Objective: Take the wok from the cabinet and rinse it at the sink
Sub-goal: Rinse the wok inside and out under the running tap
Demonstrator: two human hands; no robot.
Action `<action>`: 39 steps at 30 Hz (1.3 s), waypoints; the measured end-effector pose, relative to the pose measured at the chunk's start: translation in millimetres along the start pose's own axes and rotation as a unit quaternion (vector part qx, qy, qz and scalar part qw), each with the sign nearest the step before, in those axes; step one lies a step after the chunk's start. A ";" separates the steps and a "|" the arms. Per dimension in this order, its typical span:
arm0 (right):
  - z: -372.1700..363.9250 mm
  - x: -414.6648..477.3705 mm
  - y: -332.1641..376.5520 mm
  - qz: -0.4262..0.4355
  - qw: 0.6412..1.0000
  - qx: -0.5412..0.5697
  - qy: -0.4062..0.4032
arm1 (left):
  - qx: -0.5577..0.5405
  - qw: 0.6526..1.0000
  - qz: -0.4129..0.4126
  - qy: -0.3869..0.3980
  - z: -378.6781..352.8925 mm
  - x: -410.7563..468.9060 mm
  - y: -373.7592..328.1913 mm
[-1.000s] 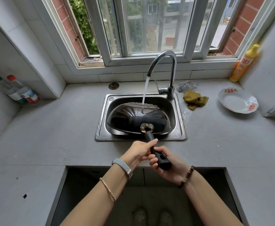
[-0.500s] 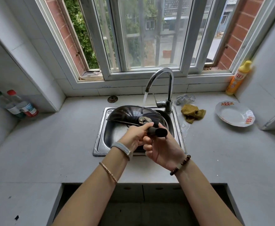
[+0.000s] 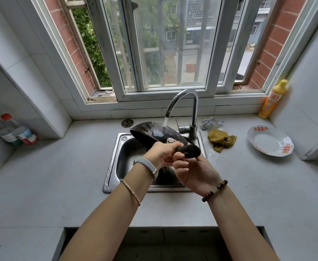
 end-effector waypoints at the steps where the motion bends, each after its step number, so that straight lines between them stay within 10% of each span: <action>1: 1.4 -0.3 2.3 0.004 1.000 0.011 -0.010 | 0.007 1.000 0.001 -0.001 -1.2 1.1 -2.2; 39: 12.2 -13.6 26.1 -0.001 0.996 0.091 -0.024 | 0.069 0.997 0.034 0.023 -32.0 -3.9 -22.4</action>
Point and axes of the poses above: each hand's wrist, its own x-axis towards the middle knuckle, its own z-axis out of the back of the hand, y = z × x, the point moved 5 cm from there along x, towards the middle knuckle, and after that the axes turned 11 degrees about y, right-handed, at the moved point
